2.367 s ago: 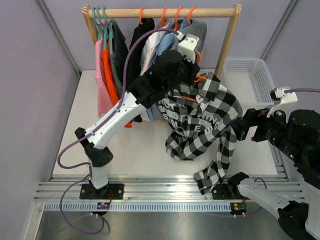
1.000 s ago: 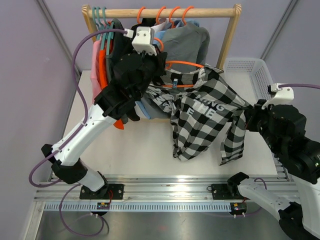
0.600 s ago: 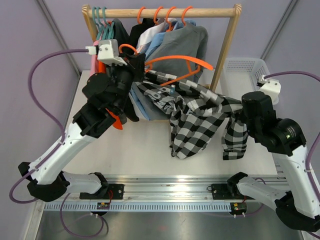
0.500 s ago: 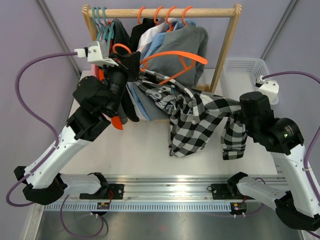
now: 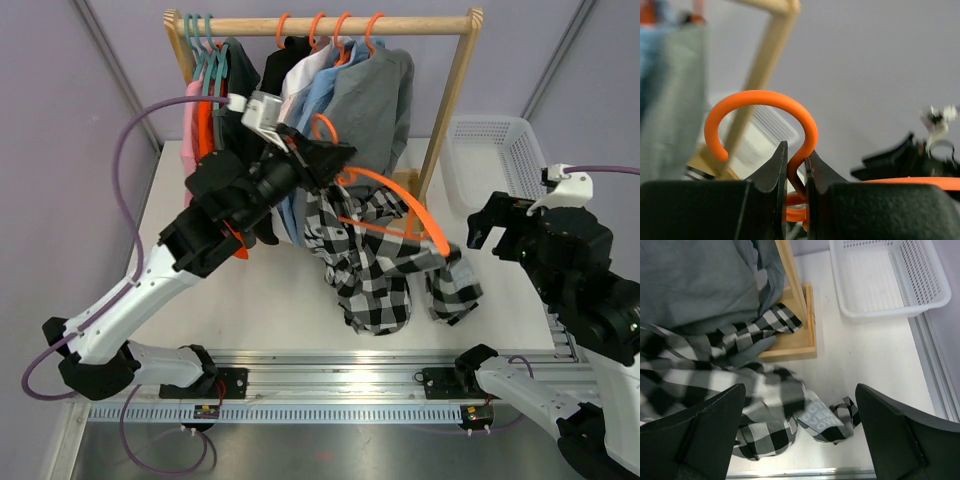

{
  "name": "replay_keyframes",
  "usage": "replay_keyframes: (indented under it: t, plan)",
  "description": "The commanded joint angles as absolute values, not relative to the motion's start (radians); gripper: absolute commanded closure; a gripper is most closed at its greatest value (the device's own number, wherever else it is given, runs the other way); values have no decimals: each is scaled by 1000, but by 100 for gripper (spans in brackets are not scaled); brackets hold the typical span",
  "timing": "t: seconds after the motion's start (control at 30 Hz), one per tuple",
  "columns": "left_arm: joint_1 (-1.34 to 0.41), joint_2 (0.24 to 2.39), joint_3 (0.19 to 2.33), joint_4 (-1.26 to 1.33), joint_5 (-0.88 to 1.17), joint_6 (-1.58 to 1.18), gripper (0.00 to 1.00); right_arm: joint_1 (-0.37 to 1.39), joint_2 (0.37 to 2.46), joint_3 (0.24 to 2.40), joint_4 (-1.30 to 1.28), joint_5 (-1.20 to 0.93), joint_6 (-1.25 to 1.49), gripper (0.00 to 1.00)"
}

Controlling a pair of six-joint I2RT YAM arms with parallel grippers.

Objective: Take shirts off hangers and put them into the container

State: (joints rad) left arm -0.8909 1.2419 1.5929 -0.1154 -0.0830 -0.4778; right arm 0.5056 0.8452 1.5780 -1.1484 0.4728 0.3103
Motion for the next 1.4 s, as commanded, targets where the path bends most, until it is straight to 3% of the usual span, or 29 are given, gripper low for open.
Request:
replay_keyframes:
  t: [0.0,0.13,0.3,0.5,0.73,1.07,1.23,1.33,1.37]
  plan:
    - [-939,1272,1527,-23,188,-589,100,500,850,1670,-1108,483,265,1]
    - [-1005,1328,1497,-5,300,-598,100,500,851,1772,-1106,528,249,0]
    - [-1040,1434,1509,-123,282,-476,100,502,859,1893,-1137,528,235,1]
    - [-1051,1555,1572,-245,140,-301,100,502,913,1980,-1241,318,227,1]
    - [-1078,1701,1802,-333,69,-102,100,502,954,1925,-1295,49,256,1]
    - [-1077,1810,2063,-351,80,-43,100,502,953,1867,-1342,11,281,3]
    - [-1066,1833,2103,-348,92,-48,100,500,951,1845,-1339,5,279,14]
    - [-1063,1838,2121,-353,110,-58,100,502,950,1830,-1330,5,279,30]
    - [-1063,1836,2123,-351,118,-60,100,500,948,1819,-1325,5,279,39]
